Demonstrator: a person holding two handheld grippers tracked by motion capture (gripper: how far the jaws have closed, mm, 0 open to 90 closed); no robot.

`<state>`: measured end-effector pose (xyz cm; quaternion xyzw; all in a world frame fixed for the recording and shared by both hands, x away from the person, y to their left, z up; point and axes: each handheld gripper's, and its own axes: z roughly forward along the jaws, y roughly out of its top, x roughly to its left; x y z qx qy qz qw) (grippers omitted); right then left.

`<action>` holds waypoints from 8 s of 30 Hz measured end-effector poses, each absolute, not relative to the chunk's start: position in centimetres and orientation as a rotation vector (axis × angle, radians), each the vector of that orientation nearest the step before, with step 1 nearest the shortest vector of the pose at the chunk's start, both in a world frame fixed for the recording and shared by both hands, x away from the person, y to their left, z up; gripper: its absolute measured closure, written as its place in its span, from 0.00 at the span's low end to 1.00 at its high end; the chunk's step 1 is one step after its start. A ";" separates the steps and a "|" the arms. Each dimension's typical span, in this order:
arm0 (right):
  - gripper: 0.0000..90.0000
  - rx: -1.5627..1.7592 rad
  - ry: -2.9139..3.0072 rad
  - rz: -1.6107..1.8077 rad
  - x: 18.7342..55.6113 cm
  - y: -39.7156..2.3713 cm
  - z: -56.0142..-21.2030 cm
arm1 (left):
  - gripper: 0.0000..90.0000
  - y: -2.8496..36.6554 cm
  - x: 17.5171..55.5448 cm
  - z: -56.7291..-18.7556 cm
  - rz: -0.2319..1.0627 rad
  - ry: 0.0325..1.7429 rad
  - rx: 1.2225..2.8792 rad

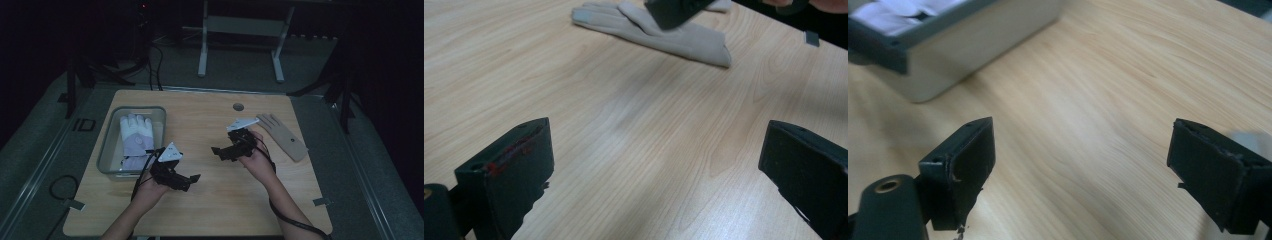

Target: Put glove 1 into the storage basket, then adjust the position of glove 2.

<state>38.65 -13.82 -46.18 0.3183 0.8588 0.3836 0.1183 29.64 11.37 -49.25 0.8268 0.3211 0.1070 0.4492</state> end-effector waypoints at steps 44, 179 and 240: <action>0.53 1.019 2.431 0.937 42.3 -27.2 -52.6 | 0.02 9.4 26.7 -55.1 0.285 0.699 2.031; 0.91 1.674 1.842 0.847 36.5 -30.8 -51.0 | 0.02 9.0 26.5 -55.4 0.265 0.671 2.044; 0.93 1.476 1.937 0.901 37.4 -30.3 -53.5 | 0.01 9.4 26.2 -55.1 0.279 0.671 2.021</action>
